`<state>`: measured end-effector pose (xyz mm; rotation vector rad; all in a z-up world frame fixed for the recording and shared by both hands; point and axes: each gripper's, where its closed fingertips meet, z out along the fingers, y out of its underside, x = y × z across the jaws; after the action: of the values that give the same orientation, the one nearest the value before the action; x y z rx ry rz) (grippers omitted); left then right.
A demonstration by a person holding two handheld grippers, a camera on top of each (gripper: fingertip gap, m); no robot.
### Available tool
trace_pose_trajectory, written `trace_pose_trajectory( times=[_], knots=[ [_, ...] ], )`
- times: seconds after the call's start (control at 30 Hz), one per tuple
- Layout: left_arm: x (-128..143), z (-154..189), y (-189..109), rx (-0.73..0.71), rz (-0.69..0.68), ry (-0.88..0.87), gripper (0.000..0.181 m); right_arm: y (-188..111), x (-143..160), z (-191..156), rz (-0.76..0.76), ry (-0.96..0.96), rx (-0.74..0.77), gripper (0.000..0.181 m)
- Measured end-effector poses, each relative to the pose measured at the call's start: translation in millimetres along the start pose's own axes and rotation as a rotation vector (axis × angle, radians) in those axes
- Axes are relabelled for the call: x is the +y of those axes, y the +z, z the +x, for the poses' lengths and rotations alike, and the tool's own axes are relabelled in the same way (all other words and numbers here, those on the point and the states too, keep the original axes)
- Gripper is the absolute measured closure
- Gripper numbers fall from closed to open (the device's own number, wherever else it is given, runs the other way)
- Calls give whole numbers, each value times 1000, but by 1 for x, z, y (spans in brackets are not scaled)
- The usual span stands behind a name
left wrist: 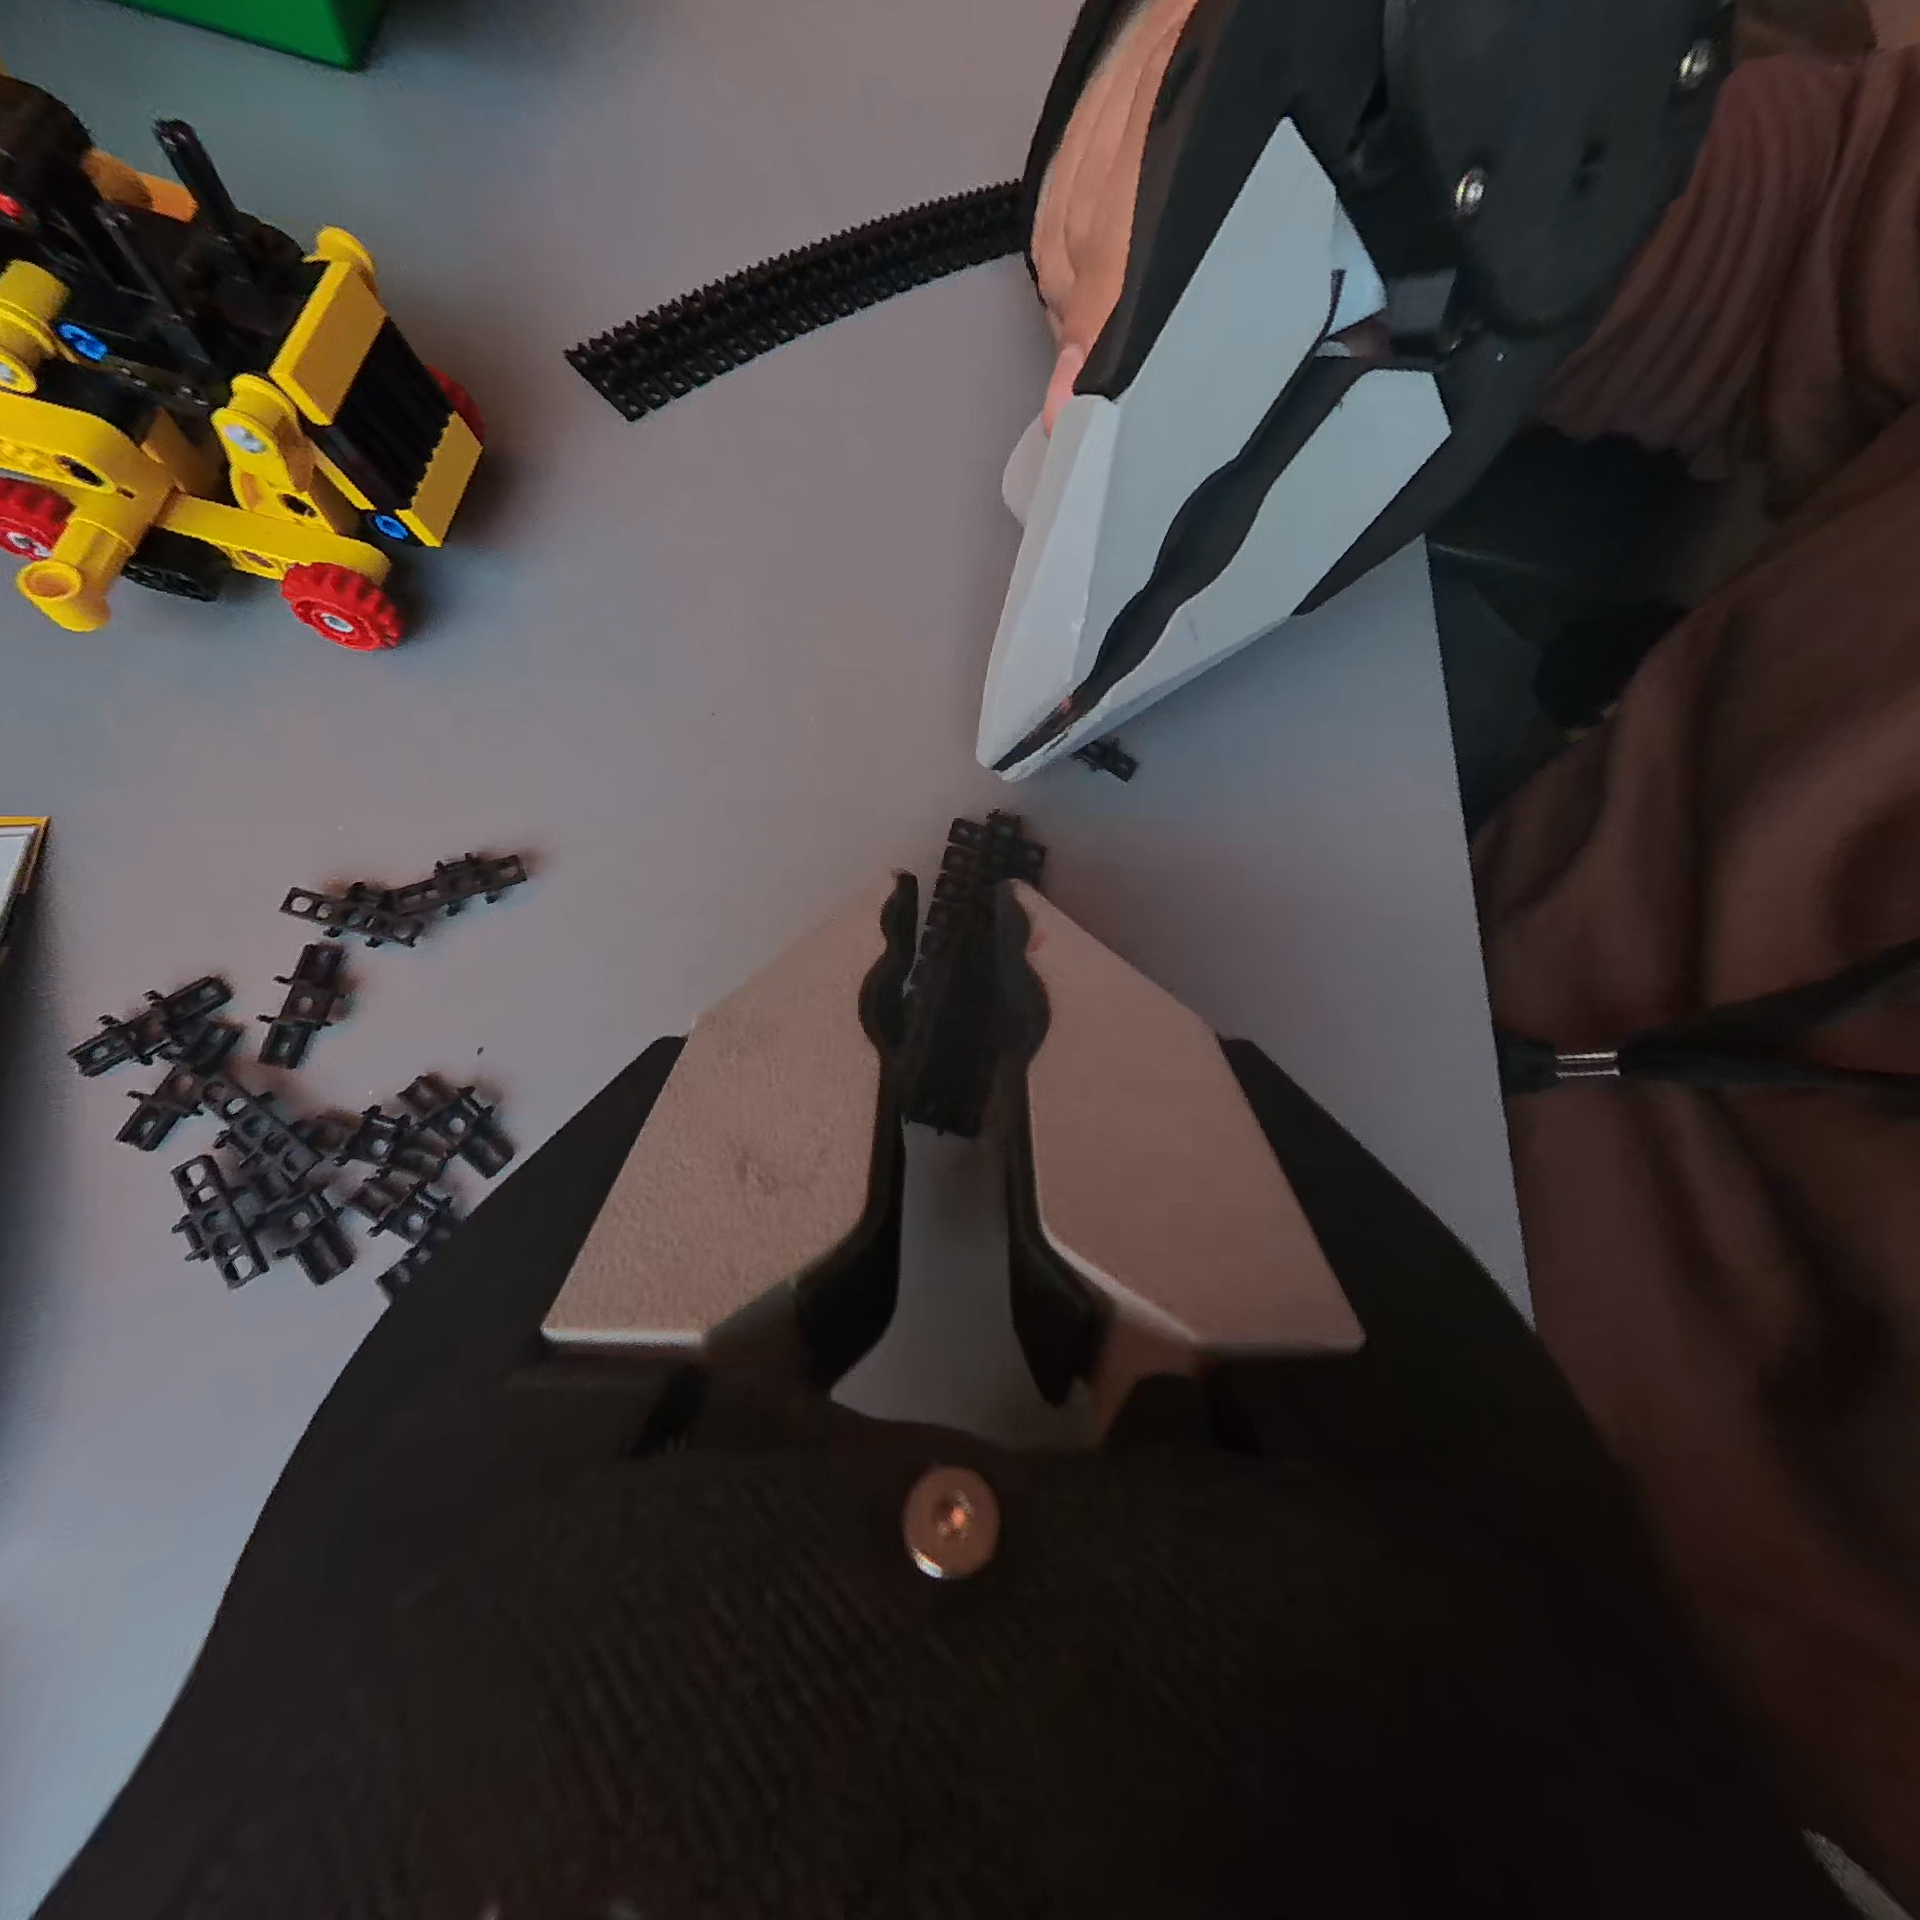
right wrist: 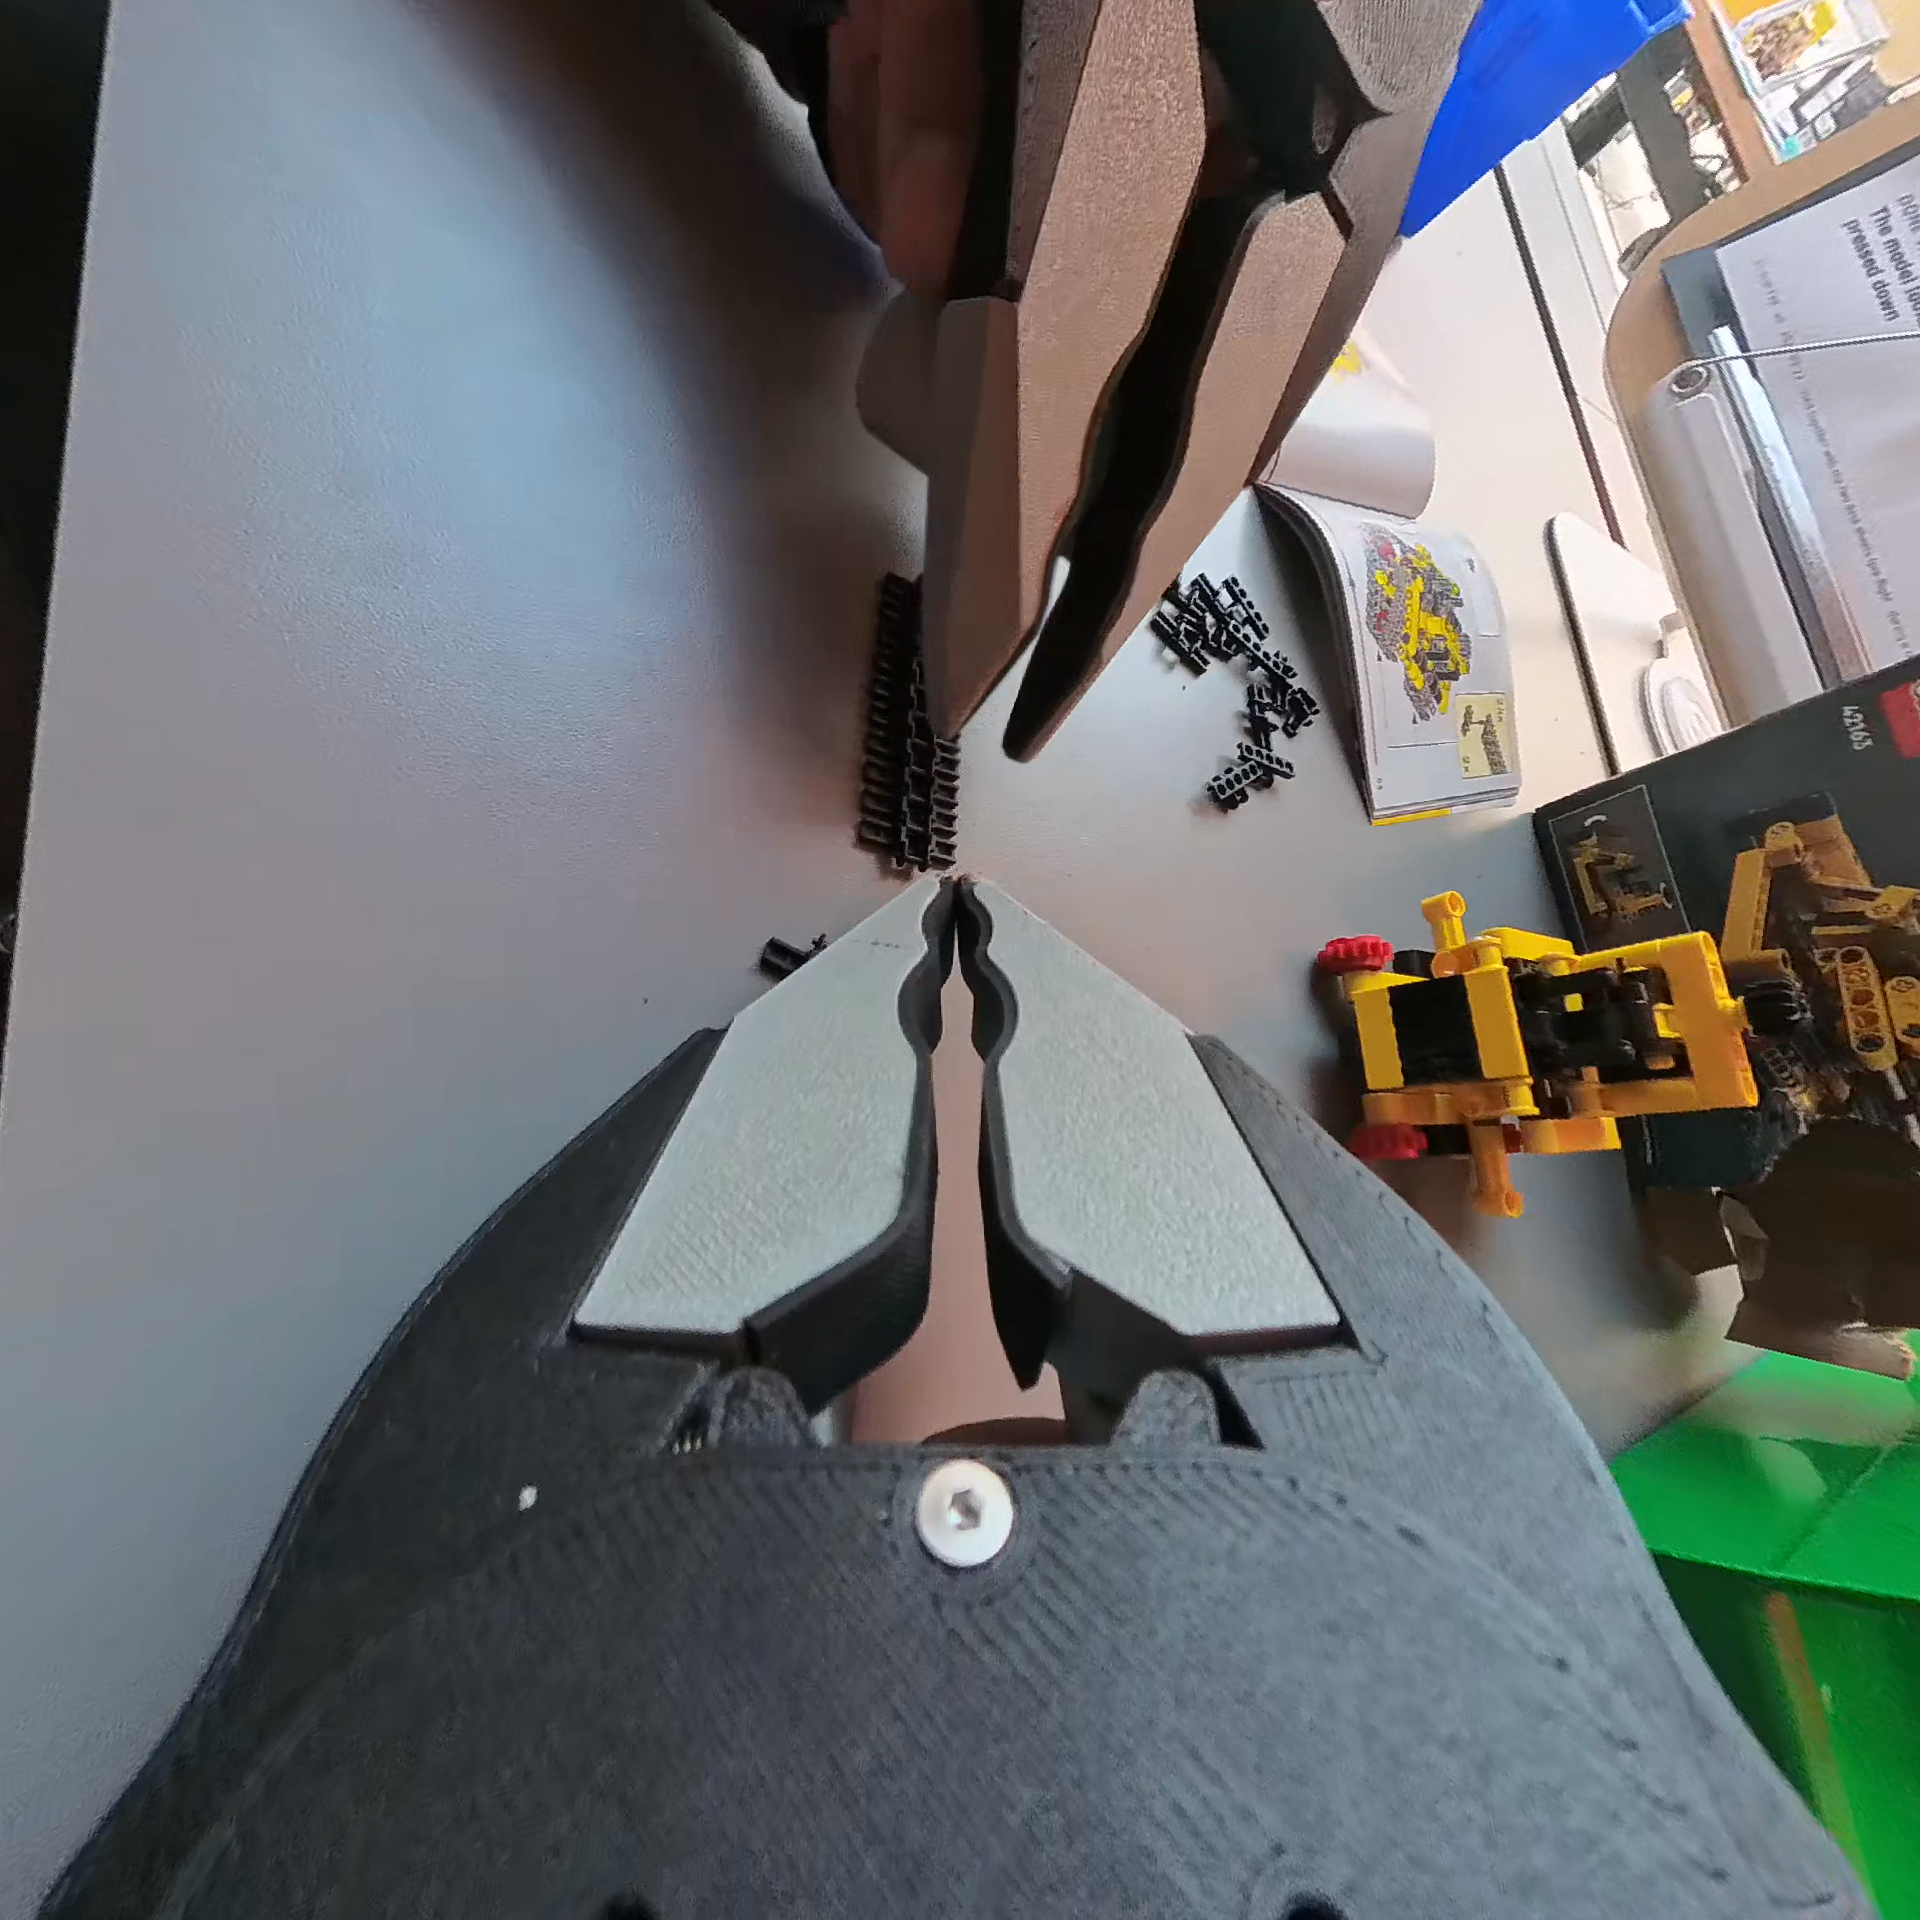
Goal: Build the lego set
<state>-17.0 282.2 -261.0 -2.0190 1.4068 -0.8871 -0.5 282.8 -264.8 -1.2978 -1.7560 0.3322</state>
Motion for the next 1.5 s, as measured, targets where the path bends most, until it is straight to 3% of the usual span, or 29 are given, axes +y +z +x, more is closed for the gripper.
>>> trace_pose_trajectory(
  times=[0.33,0.47,1.0,1.3,1.5],
  knots=[
    [0,5,15,3,-45,64,170,-23,-8,7,109,236,-50,181],
    [1,5,18,8,-50,72,170,-29,1,-4,51,301,-81,181],
    [-1,9,20,27,-42,97,171,-20,9,-22,-52,283,-149,175],
    [0,9,19,23,-41,101,173,-22,8,-31,-55,270,-200,178],
    [-4,10,15,28,-19,99,168,-28,-5,-33,27,306,-239,178]
  ],
)
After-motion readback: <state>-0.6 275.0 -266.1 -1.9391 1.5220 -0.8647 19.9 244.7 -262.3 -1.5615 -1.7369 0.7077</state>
